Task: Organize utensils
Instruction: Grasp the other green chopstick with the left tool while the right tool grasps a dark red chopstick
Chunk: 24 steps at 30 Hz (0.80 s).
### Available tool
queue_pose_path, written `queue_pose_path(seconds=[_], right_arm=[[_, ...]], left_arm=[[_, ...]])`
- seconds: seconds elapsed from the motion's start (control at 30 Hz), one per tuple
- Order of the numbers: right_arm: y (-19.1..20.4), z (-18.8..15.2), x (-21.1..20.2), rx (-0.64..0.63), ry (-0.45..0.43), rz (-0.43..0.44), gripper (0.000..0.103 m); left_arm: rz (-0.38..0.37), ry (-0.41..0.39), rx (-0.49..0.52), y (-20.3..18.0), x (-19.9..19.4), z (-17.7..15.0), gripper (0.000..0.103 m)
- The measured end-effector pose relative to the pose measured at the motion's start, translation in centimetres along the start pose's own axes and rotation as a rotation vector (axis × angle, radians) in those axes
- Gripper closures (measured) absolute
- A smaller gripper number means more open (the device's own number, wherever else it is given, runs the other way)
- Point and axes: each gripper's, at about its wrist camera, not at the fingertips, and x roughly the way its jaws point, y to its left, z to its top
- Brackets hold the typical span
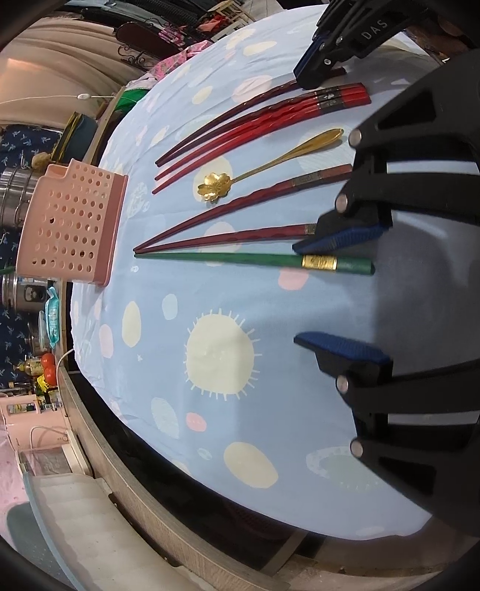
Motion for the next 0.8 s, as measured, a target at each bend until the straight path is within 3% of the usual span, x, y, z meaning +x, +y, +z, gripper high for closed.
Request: queue_pose_path(seconds=[0.3,0.6,0.8], right_arm=[[0.0,-0.3,-0.1,-0.007,0.000,0.001,0.096],[-0.2,-0.7,-0.7,-0.006,-0.002,0.015,0.096],[-0.5,-0.4,-2.3,0.000,-0.036,0.025,0.096]], left_arm=[[-0.045,-0.002,-0.002,0.0,-0.6,-0.7,0.094],[-0.091,0.007,-0.032,0.2,-1.2,-0.9,0.096],[-0.096,-0.028,-0.049,0.5,-3.0,-0.3,0.096]])
